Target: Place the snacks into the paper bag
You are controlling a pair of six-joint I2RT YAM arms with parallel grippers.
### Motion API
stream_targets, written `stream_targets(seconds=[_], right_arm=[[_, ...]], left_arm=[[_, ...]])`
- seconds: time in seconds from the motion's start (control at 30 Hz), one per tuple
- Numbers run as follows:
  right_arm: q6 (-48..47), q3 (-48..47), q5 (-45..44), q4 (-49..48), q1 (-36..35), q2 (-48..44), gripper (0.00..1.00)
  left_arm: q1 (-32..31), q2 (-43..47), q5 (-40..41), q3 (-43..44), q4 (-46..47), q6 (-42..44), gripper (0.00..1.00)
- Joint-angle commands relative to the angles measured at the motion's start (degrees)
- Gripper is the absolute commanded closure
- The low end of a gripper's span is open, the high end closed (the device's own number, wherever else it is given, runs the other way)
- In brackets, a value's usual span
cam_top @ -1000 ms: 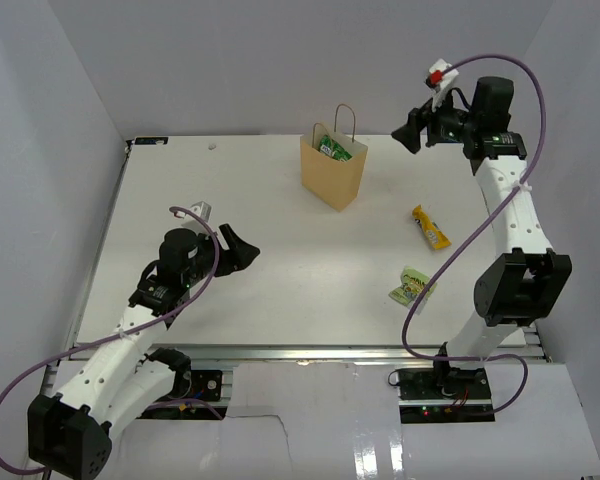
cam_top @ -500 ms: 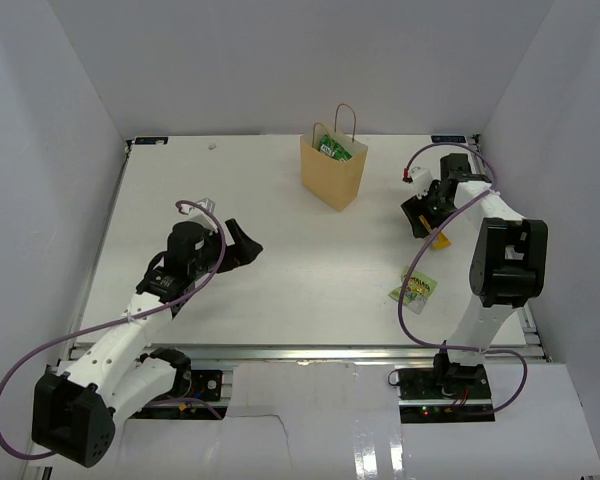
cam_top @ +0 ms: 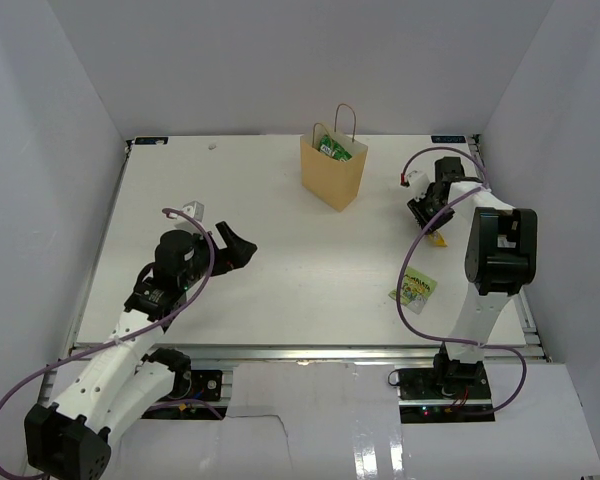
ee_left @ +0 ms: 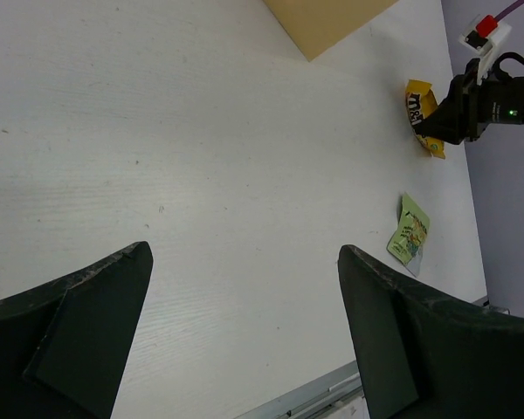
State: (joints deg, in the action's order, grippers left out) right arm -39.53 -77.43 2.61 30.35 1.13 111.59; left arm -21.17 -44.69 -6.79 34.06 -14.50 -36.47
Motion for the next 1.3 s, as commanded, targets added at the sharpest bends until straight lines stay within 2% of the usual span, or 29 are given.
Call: stream_targets(seconds=[0.0, 0.13, 0.27, 0.37, 0.57, 0.67, 0.83, 0.93, 1.07, 1.27], right_arm=[[1.1, 0.3, 2.1, -1.0, 0.2, -1.5, 0.64], [0.9, 2.7, 4.9, -1.2, 0.3, -5.1, 0.85], [-0.1, 5.3, 13.1, -1.3, 0.2, -10.8, 0.89], [-1.5, 5.4, 27.3, -0.1, 0.2, -14.8, 0.91], [1.9, -5.9, 46.9, -0.8, -1.0, -16.4, 0.92], [8.7, -15.4, 51.4, -4.3, -4.0, -14.2, 0.92], [23.8, -29.9, 52.1, -15.5, -9.6, -7.1, 0.92], [29.5, -34.0, 50.0, -21.0, -12.5, -3.1, 0.92], [28.5, -39.9, 42.5, -22.3, -15.8, 0.4, 0.91], [26.4, -41.8, 34.8, -23.1, -16.9, 3.6, 0.89]], left_arm=[[0.2, 0.5, 0.8, -0.6, -0.7, 0.0, 0.02], [0.2, -0.6, 0.0, -0.2, -0.1, 0.3, 0.02], [0.2, -0.8, -1.1, -0.4, 1.2, 0.5, 0.02], [0.2, -1.4, -2.6, -0.8, 2.9, 0.8, 0.02], [0.2, -3.9, -7.3, -0.6, 6.1, 1.0, 0.02], [0.2, -5.0, -9.0, -0.5, 7.1, 1.0, 0.02], [0.2, -5.0, -9.7, -0.3, 7.2, 0.8, 0.02], [0.2, -4.2, -9.9, -0.3, 6.9, 0.3, 0.02], [0.2, -3.1, -10.5, -0.9, 6.9, -1.0, 0.02], [0.2, -2.0, -11.0, -1.8, 6.9, -2.3, 0.02]])
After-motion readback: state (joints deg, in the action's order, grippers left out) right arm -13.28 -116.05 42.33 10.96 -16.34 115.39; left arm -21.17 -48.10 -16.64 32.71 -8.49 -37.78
